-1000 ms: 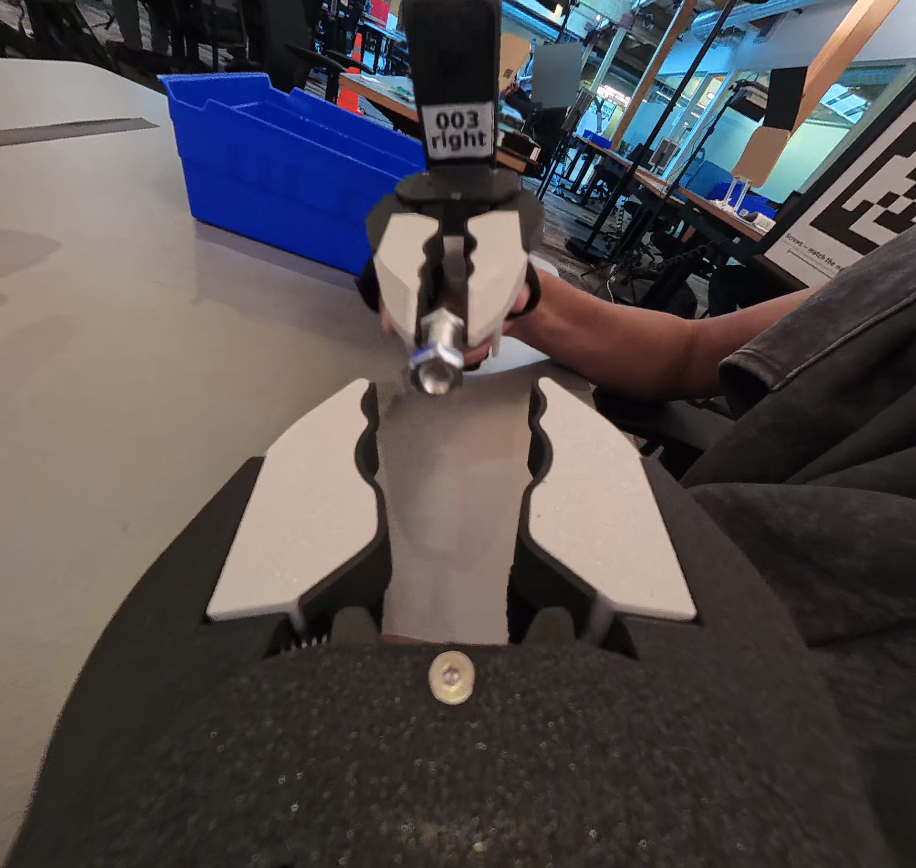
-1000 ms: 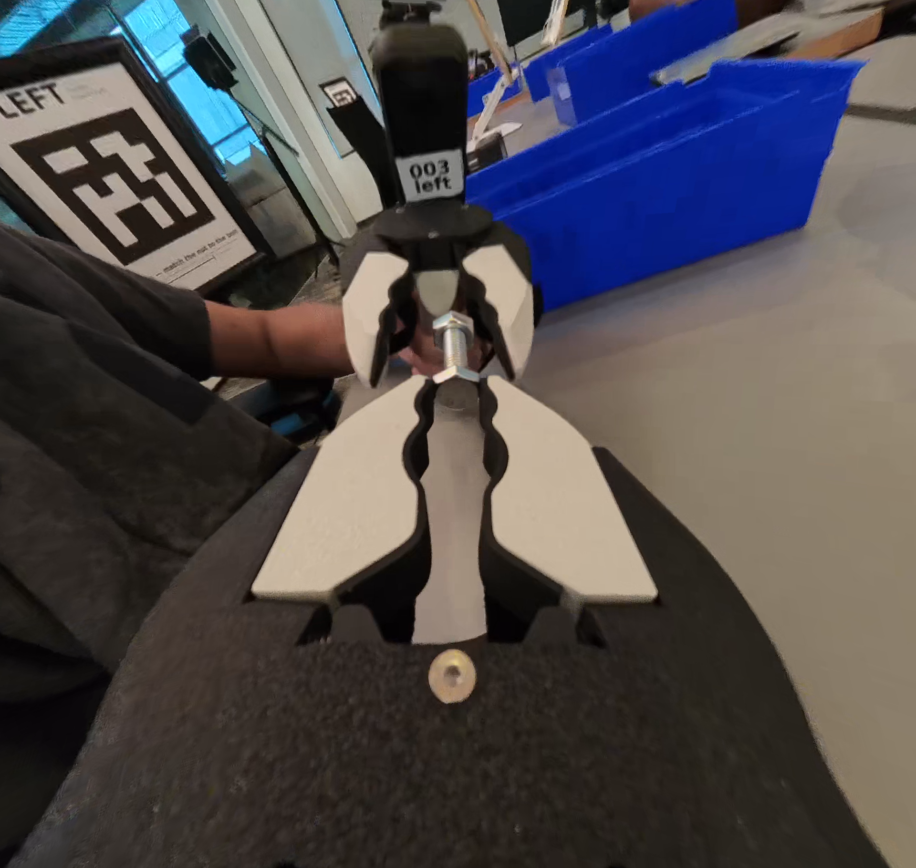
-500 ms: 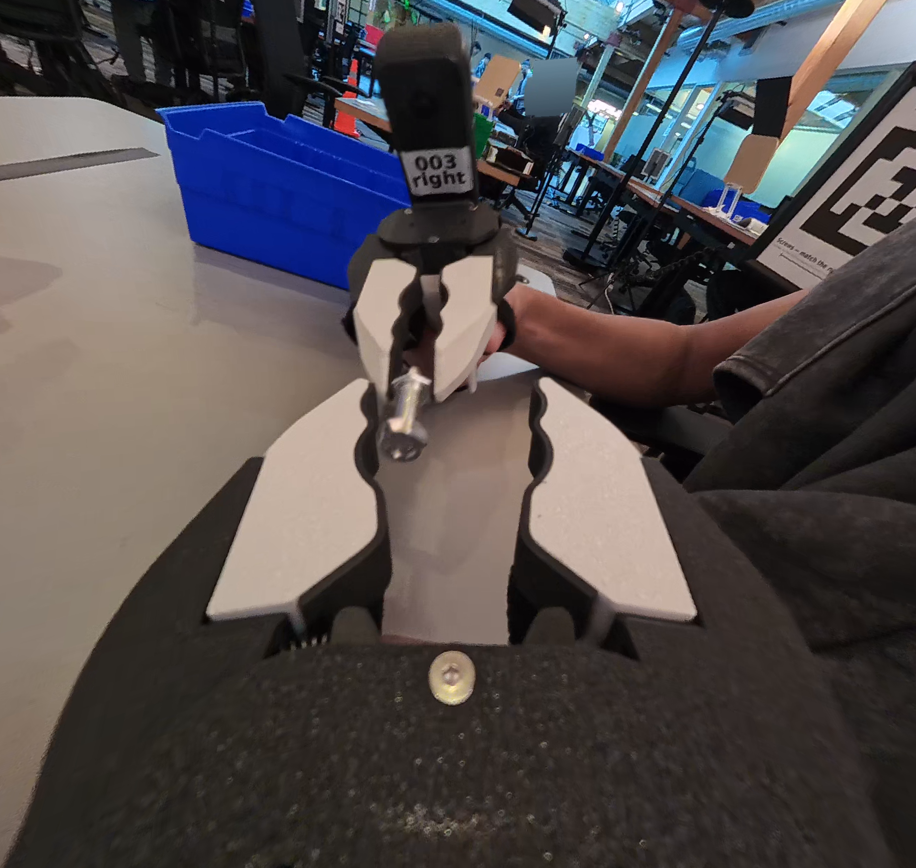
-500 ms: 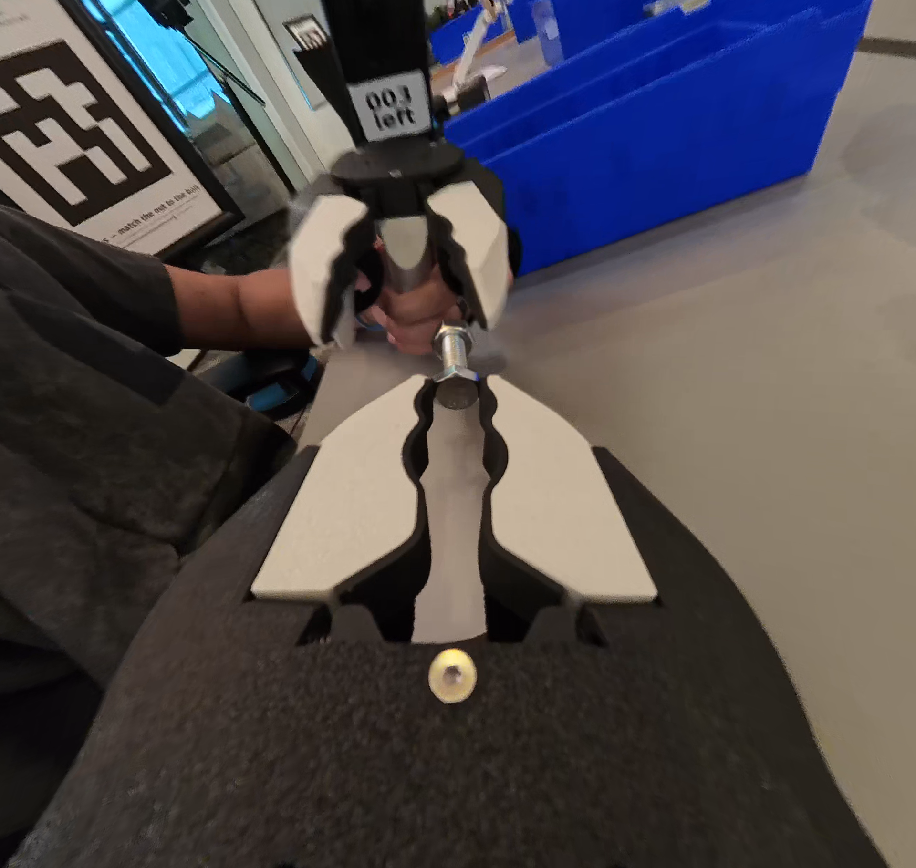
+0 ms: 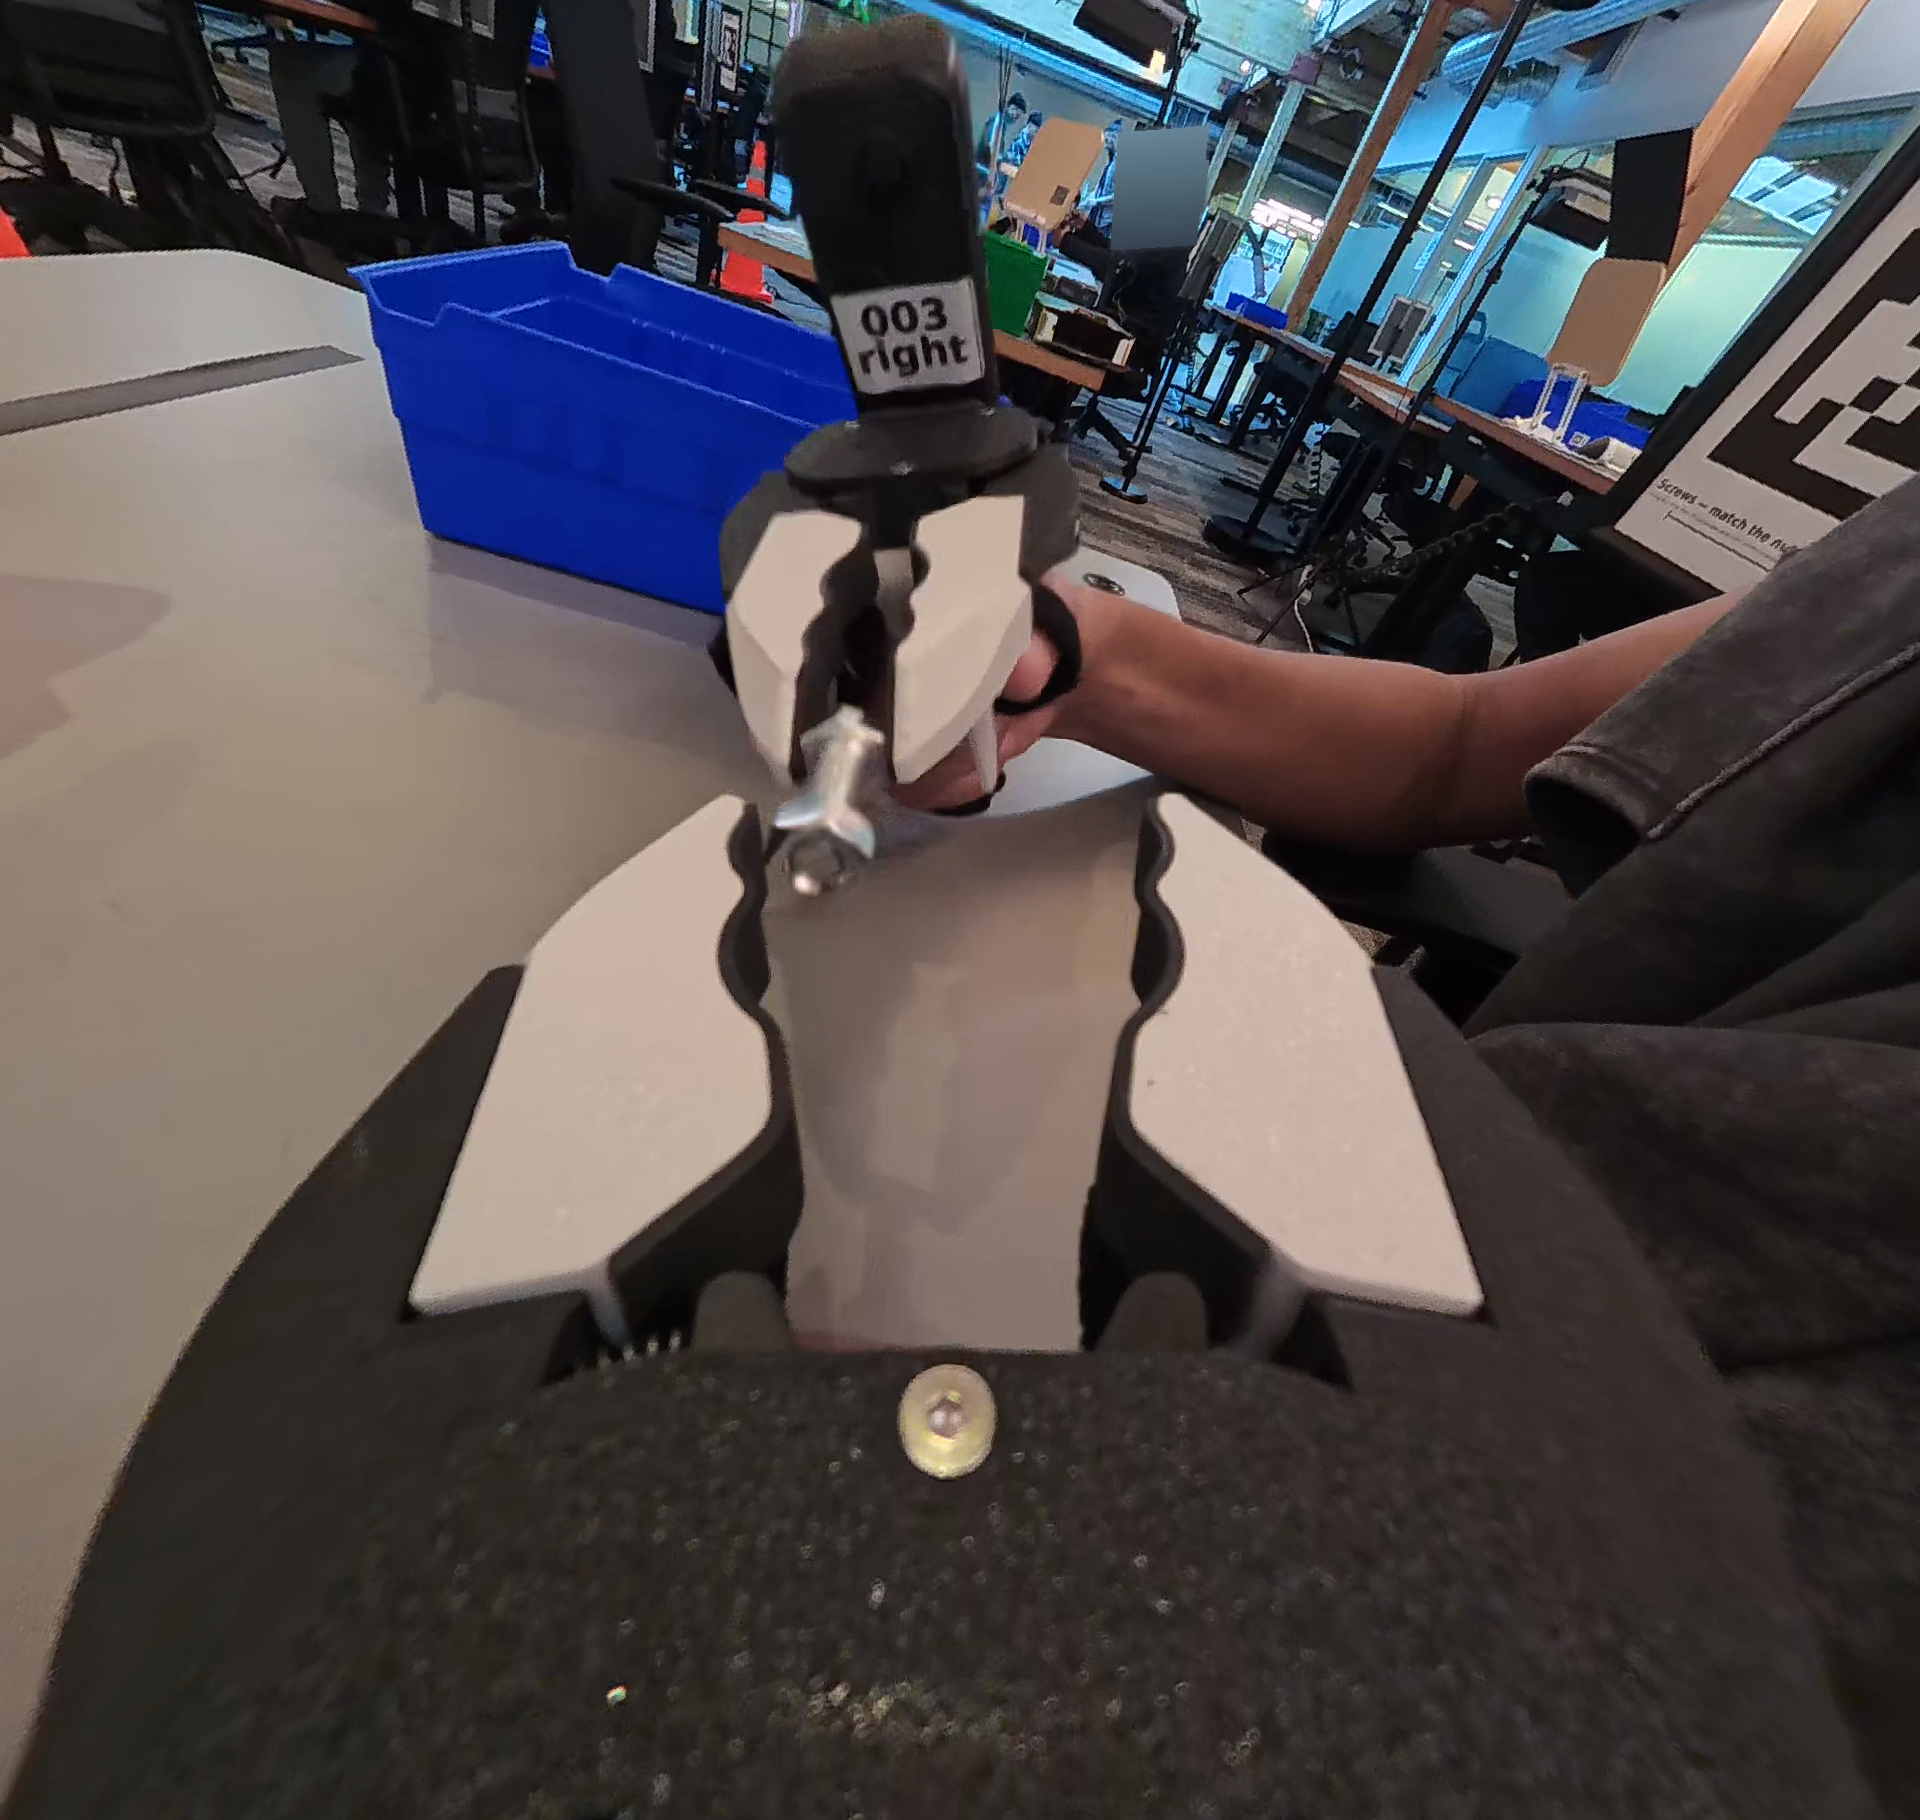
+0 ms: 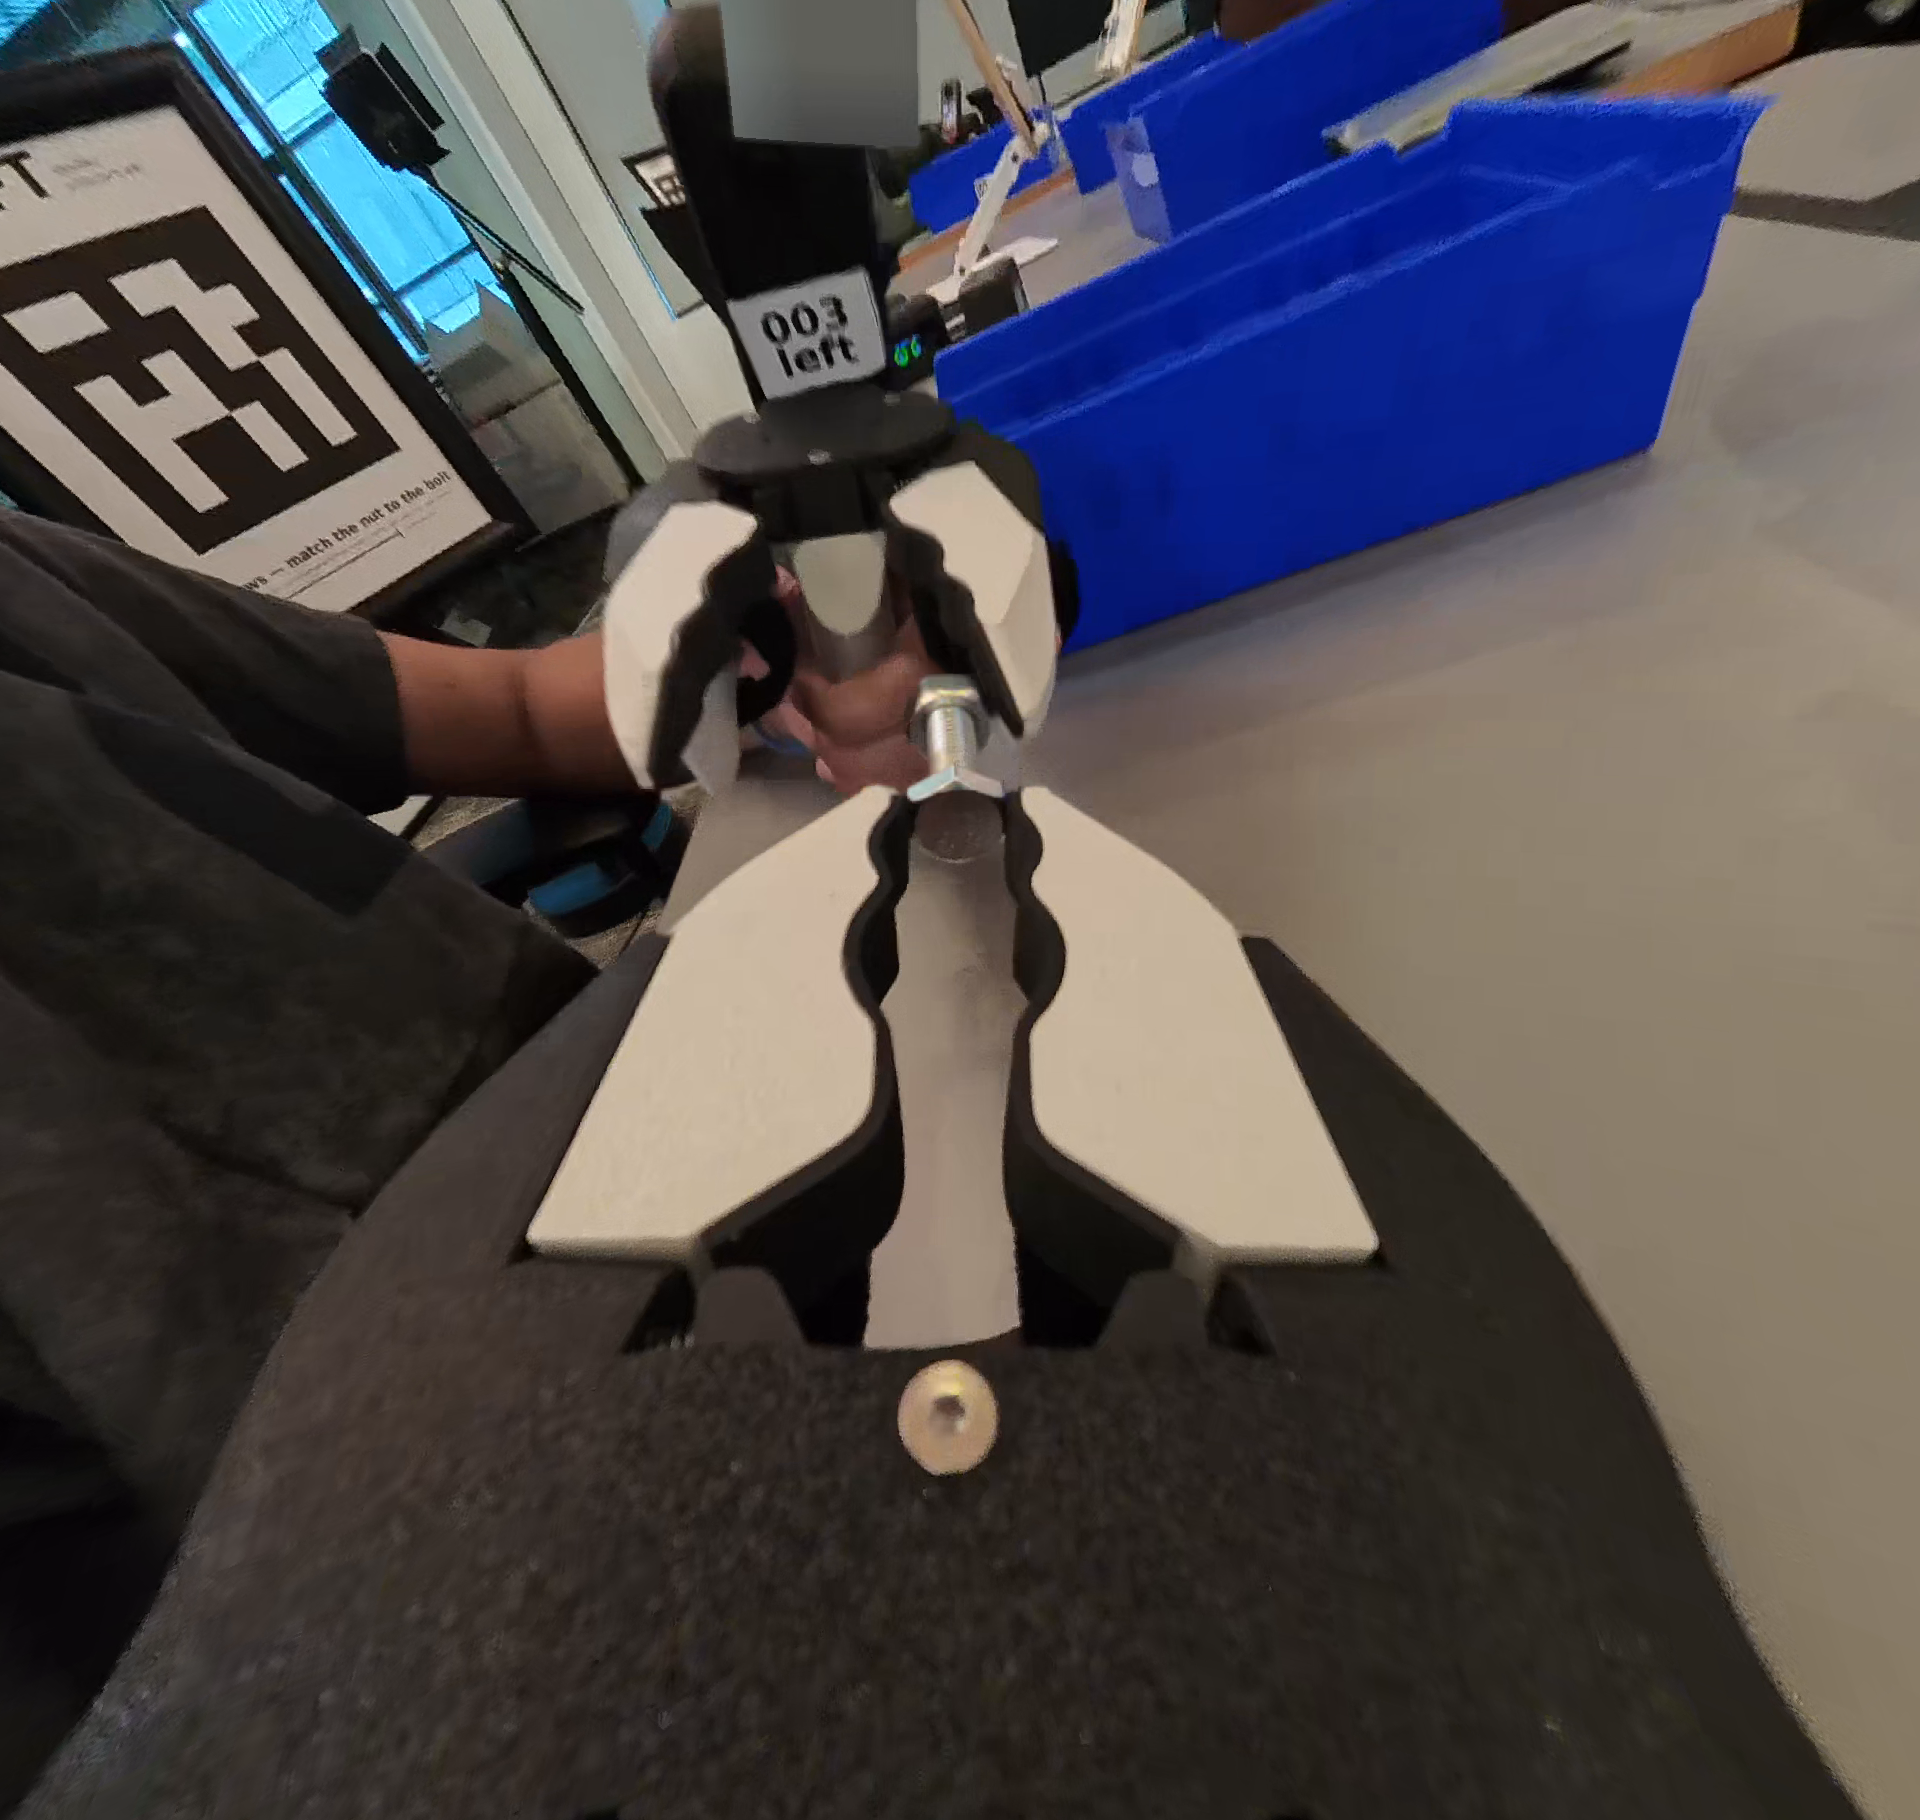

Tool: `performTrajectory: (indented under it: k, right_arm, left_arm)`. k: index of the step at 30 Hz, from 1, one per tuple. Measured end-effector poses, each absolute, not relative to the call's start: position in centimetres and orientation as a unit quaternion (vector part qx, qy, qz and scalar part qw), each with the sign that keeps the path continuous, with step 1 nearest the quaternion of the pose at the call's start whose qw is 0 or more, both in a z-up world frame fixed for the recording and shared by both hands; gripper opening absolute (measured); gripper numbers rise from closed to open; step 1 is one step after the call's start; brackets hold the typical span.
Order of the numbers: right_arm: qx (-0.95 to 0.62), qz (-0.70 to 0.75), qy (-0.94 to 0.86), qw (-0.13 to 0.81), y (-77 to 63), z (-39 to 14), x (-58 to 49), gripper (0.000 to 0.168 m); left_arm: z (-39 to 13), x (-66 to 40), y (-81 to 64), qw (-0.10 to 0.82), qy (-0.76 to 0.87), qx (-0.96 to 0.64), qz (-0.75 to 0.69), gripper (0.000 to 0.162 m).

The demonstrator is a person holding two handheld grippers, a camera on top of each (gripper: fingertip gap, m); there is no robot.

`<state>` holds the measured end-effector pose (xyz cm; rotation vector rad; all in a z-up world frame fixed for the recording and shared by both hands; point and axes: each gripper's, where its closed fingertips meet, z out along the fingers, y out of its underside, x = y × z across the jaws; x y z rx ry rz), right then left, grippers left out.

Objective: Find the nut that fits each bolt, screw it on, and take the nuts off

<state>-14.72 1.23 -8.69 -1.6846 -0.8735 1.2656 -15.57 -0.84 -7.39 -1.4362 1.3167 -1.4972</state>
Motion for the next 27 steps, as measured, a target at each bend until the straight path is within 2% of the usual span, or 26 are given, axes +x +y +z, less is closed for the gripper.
performTrajectory:
  k: [2,6,8,9,12,15,17,18,21,25,27]
  right_arm:
    - [-0.678,0.505,-0.352,0.402,0.7,-9.7,-15.0,0.018]
    - [-0.637,0.535,-0.335,0.442,0.4,-6.6,-14.2,0.018]
    - [-0.653,0.511,-0.337,0.446,1.2,-7.2,-13.7,0.018]
    - [-0.655,0.517,-0.334,0.438,1.2,-7.7,-13.7,0.018]
    - [-0.669,0.501,-0.357,0.417,0.5,-9.1,-14.2,0.018]
    - [-0.632,0.543,-0.340,0.436,0.1,-6.6,-14.0,0.018]
    - [-0.648,0.521,-0.339,0.441,1.0,-7.1,-13.7,0.018]
    - [-0.654,0.518,-0.340,0.433,1.1,-7.7,-13.9,0.018]
    - [-0.663,0.515,-0.363,0.404,0.1,-9.1,-14.9,0.018]
    - [-0.626,0.546,-0.344,0.438,0.4,-6.0,-14.9,0.018]
    - [-0.648,0.519,-0.351,0.432,1.0,-7.1,-15.0,0.018]
  left_arm:
    - [-7.1,-15.5,-1.0,0.333,0.506,-0.544,-0.581,0.060]
    - [-7.4,-15.1,-1.0,0.331,0.516,-0.546,-0.572,0.061]
    - [-7.5,-14.8,-1.2,0.327,0.516,-0.545,-0.575,0.062]
    - [-7.6,-14.7,-1.2,0.328,0.518,-0.548,-0.570,0.068]
    - [-7.4,-14.7,-1.2,0.330,0.518,-0.544,-0.572,0.060]
    - [-7.5,-14.7,-1.1,0.330,0.517,-0.546,-0.570,0.061]
    - [-7.4,-14.8,-1.4,0.329,0.515,-0.543,-0.576,0.061]
    - [-7.4,-14.8,-1.3,0.332,0.513,-0.545,-0.573,0.069]
    - [-6.9,-15.2,-1.2,0.343,0.507,-0.540,-0.578,0.059]
    - [-7.3,-15.6,-1.0,0.343,0.504,-0.546,-0.574,0.061]
    - [-7.1,-15.7,-1.1,0.343,0.503,-0.543,-0.579,0.060]
